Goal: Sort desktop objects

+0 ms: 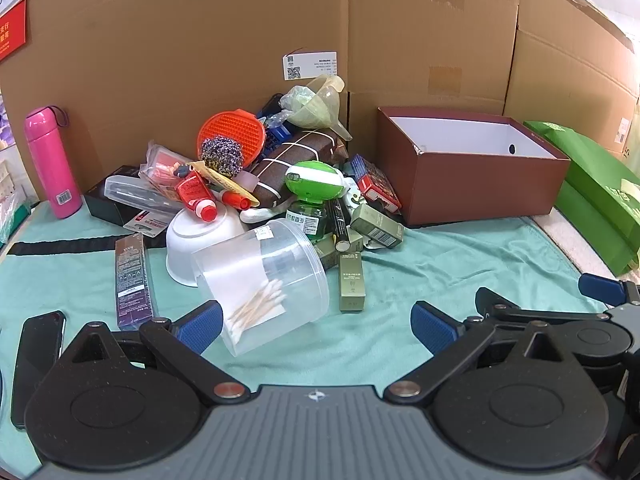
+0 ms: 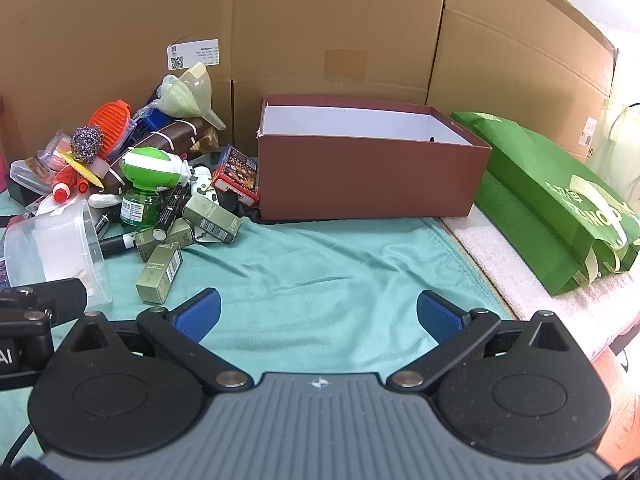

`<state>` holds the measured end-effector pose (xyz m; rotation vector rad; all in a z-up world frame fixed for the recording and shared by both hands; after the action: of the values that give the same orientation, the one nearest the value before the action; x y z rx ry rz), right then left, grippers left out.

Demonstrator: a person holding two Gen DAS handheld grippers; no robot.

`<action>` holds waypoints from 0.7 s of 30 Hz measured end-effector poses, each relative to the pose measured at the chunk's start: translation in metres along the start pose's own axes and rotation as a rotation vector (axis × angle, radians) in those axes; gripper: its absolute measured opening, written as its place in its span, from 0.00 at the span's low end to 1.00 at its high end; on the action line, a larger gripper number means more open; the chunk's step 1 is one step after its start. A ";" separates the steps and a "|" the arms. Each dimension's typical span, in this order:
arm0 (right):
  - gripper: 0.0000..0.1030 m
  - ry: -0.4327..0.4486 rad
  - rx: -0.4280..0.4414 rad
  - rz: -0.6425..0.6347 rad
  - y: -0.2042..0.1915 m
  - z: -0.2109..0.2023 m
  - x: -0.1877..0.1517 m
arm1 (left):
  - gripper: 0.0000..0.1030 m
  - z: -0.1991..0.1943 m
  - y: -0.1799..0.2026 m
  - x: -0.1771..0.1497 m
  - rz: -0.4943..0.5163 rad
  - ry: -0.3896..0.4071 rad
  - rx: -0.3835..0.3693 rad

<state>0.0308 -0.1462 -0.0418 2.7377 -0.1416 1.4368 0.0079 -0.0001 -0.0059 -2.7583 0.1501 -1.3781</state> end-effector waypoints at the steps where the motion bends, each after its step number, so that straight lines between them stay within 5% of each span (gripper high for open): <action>1: 0.98 -0.001 -0.001 0.001 0.000 0.000 0.000 | 1.00 0.000 0.000 0.000 0.000 0.000 0.000; 21: 0.98 -0.038 0.004 -0.004 -0.003 0.013 -0.001 | 1.00 0.014 -0.002 -0.005 -0.010 -0.041 -0.002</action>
<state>0.0406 -0.1444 -0.0499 2.7685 -0.1351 1.3863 0.0165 0.0021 -0.0181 -2.7896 0.1363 -1.3237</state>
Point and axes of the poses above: each gripper's, at about its wrist camera, not at the fingertips, and z roughly the way its jaws point, y to its right, x to its top, the point moved 1 cm from there along z, roughly the way its jaws point, and after that the axes turned 6 degrees about z, right-handed, at the moved point
